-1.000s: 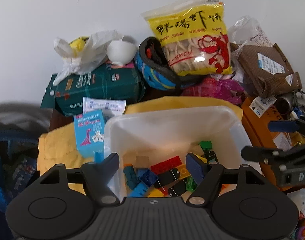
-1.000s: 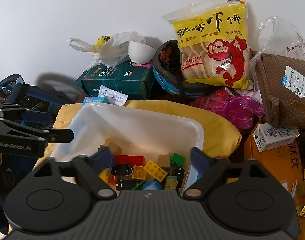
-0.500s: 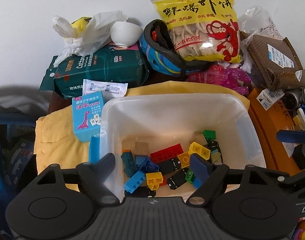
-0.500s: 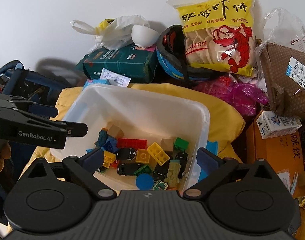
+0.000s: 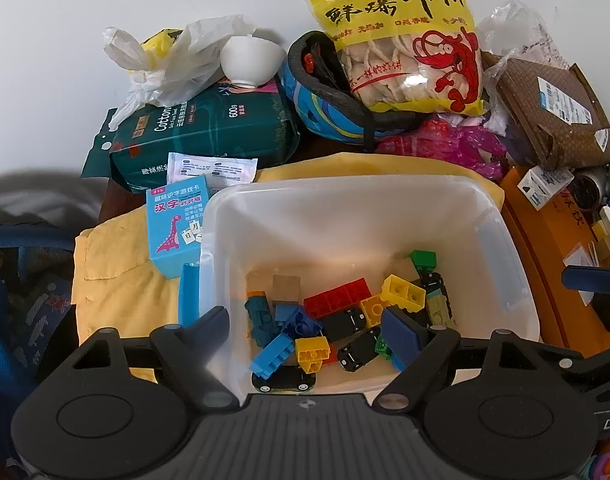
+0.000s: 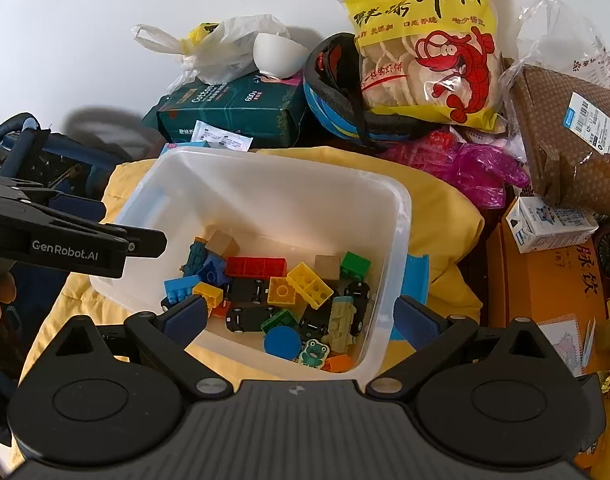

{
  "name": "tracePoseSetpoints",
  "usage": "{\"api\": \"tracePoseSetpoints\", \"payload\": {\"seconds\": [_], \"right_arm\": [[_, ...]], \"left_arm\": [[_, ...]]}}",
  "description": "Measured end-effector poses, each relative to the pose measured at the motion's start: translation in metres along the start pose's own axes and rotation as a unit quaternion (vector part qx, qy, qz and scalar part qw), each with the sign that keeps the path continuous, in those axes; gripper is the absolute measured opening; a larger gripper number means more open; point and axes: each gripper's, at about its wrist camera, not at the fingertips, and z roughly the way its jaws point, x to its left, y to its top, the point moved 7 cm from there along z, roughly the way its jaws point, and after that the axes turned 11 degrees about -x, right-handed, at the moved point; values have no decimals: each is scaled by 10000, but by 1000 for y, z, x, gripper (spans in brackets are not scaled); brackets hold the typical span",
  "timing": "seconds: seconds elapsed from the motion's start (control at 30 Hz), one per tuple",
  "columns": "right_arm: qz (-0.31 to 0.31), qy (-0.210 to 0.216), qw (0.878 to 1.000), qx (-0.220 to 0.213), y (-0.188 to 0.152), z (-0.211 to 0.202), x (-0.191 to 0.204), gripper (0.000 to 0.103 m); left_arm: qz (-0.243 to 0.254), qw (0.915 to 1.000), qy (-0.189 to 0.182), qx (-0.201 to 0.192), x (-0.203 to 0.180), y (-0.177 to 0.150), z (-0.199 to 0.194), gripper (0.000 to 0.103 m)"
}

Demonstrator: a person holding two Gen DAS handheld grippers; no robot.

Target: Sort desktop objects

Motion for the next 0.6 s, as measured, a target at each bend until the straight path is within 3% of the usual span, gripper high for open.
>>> {"api": "tracePoseSetpoints", "payload": {"seconds": [0.6], "right_arm": [[40,36,10000,9,-1,1,0,102]], "left_arm": [[-36,10000,-61,-49,-4,1,0,86]]}}
